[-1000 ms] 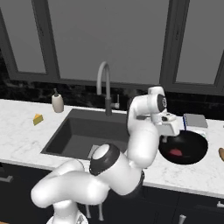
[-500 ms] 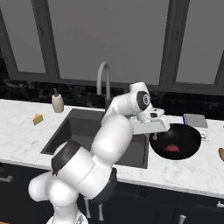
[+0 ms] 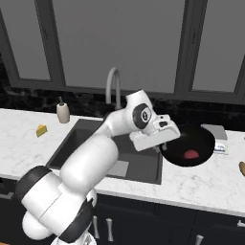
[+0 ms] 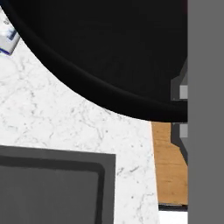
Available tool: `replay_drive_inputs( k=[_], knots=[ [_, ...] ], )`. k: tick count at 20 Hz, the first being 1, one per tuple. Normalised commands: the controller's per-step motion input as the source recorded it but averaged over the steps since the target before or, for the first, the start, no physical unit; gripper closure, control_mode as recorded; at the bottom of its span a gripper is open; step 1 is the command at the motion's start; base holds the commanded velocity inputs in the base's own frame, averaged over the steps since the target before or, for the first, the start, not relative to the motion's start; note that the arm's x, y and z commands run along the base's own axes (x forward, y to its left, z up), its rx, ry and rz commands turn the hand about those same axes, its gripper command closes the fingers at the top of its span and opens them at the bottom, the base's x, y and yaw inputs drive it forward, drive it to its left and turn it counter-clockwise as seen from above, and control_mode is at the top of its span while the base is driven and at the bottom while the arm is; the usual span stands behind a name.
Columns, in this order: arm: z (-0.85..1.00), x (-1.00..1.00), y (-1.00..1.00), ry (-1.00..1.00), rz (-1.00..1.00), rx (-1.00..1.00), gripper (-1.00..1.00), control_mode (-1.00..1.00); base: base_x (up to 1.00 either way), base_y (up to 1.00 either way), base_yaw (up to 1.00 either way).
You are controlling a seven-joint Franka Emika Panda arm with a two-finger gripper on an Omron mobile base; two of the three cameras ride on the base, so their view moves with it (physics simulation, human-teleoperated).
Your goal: Pick the tomato from the sink and place it in the bowl. Then pick the bowl and place it in the microwave. Then close the microwave door and press the start button.
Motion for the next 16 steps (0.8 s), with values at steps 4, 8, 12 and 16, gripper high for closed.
replay_drive_inputs(
  k=[4, 8, 12, 16],
  knots=[
    [0.56, -0.37, 0.17, 0.0, 0.25, 0.09, 1.0, -1.0, 0.0, 0.0, 0.0],
    [0.27, -0.37, 0.35, 0.0, 0.26, 0.06, 1.0, -1.0, 0.0, 0.0, 0.0],
    [0.26, -0.31, 0.38, 0.0, 0.19, 0.02, 1.0, -1.0, 0.0, 0.0, 0.0],
    [0.52, -0.39, 0.22, -0.02, 0.11, 0.0, 1.0, -1.0, 0.0, 0.0, 0.0]
  ],
)
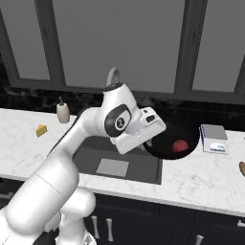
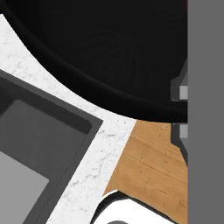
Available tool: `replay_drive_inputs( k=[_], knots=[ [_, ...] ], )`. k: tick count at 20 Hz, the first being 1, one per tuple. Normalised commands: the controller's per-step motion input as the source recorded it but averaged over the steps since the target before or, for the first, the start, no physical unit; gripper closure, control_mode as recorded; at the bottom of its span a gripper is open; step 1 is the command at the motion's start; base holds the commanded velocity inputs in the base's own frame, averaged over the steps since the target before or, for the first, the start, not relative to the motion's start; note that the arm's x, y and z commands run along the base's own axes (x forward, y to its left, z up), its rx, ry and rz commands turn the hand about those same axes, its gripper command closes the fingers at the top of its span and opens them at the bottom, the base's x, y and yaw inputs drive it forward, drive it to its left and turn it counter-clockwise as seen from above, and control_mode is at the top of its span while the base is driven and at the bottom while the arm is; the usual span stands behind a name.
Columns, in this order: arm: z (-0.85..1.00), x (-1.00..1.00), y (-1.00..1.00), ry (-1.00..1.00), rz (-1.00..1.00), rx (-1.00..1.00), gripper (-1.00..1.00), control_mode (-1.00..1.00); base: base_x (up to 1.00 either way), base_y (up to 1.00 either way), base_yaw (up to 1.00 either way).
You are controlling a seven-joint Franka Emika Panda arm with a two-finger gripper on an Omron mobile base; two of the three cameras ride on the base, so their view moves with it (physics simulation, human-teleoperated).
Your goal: Pick the tomato from the sink and place it in the bowl. Then pick the bowl and place it in the microwave. Then close the microwave door and press the start button.
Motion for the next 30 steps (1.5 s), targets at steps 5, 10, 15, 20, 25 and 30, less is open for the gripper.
replay_drive_inputs(
  k=[5, 10, 15, 20, 25, 30],
  knots=[
    [0.38, -0.26, 0.24, -0.01, 0.03, 0.0, 1.0, -1.0, 0.0, 0.0, 0.0],
    [0.14, -0.07, 0.34, -0.01, 0.0, -0.02, 1.0, -1.0, 0.0, 0.0, 0.0],
    [0.0, 0.0, 0.07, 0.0, 0.0, -0.03, 1.0, -1.0, 0.0, 0.0, 0.0],
    [0.0, -0.01, 0.12, 0.0, -0.31, 0.0, 1.0, -1.0, 0.0, 0.0, 0.0],
    [0.0, -0.26, 0.17, -0.11, -0.69, 0.0, 1.0, -1.0, 0.0, 0.0, 0.0],
    [0.0, -0.36, 0.12, -0.2, -0.8, 0.0, 1.0, -1.0, 0.0, 0.0, 0.0]
  ],
)
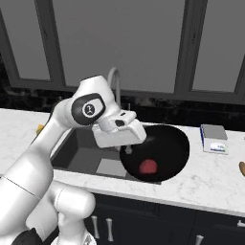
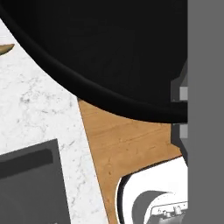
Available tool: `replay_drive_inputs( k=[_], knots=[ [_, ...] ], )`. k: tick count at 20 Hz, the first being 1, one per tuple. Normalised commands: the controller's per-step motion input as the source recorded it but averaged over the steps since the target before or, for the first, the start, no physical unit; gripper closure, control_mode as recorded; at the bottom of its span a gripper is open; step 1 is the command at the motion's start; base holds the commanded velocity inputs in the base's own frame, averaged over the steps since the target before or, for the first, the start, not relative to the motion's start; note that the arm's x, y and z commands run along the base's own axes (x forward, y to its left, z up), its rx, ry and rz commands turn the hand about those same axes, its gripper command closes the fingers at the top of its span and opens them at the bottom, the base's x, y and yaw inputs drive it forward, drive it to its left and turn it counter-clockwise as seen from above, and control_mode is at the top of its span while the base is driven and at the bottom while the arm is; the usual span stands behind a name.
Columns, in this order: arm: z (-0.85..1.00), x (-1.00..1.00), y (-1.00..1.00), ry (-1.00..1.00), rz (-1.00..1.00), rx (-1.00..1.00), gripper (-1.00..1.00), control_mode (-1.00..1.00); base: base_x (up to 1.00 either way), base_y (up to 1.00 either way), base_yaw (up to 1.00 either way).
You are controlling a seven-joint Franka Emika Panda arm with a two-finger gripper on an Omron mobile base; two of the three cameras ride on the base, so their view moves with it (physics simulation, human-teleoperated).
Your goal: Pick the tomato from the sink and place it in the bowl. Then pick the bowl and place it in the microwave. Then close the microwave door and press the start button.
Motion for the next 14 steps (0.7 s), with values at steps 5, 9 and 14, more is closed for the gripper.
replay_drive_inputs(
  k=[5, 9, 14],
  knots=[
    [0.0, 0.02, 0.04, -0.15, -0.54, 0.0, 1.0, -1.0, 0.0, 0.0, 0.0],
    [0.0, 0.28, 0.0, -0.1, 0.03, 0.0, 1.0, -1.0, 0.0, 0.0, 0.0],
    [0.0, 0.31, 0.0, -0.04, 0.28, 0.01, 1.0, -1.0, 0.0, 0.0, 0.0]
  ],
)
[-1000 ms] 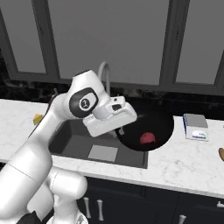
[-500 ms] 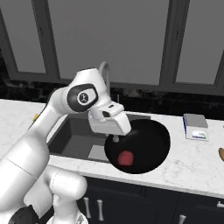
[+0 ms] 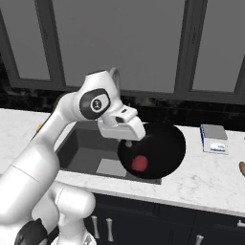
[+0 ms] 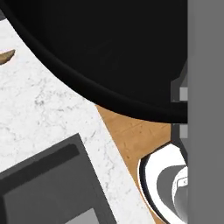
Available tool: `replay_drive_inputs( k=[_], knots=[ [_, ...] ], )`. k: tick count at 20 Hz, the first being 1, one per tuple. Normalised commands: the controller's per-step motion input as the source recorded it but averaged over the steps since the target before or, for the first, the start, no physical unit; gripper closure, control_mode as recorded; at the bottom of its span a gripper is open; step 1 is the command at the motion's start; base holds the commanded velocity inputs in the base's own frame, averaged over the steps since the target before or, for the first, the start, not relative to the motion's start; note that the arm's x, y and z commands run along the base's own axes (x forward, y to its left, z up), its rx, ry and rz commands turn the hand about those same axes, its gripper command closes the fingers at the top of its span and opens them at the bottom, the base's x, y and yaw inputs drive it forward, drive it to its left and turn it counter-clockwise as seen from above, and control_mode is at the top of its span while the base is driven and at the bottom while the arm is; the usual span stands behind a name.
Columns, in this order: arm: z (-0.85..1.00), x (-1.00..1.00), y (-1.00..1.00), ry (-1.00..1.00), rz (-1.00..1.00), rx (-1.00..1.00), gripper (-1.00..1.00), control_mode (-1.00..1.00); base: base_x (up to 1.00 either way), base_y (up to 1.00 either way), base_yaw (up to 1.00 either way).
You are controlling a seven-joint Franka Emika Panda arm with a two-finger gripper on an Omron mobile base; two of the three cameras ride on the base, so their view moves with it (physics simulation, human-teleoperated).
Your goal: Pick the tomato from the sink and place it in the bowl. Then pick the bowl and place it in the microwave. Then close the microwave door and press the start button.
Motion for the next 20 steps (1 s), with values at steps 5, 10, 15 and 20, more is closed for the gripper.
replay_drive_inputs(
  k=[5, 10, 15, 20],
  knots=[
    [0.0, 0.12, 0.0, -0.04, 0.17, 0.0, 1.0, -1.0, 0.0, 0.0, 0.0],
    [0.0, 0.01, 0.16, 0.0, -0.32, 0.0, 1.0, -1.0, 0.0, 0.0, 0.0],
    [0.0, 0.12, 0.12, 0.0, -0.42, 0.0, 1.0, -1.0, 0.0, 0.0, 0.0],
    [0.0, 0.22, -0.11, -0.01, 0.08, 0.0, 1.0, -1.0, 0.0, 0.0, 0.0]
  ],
)
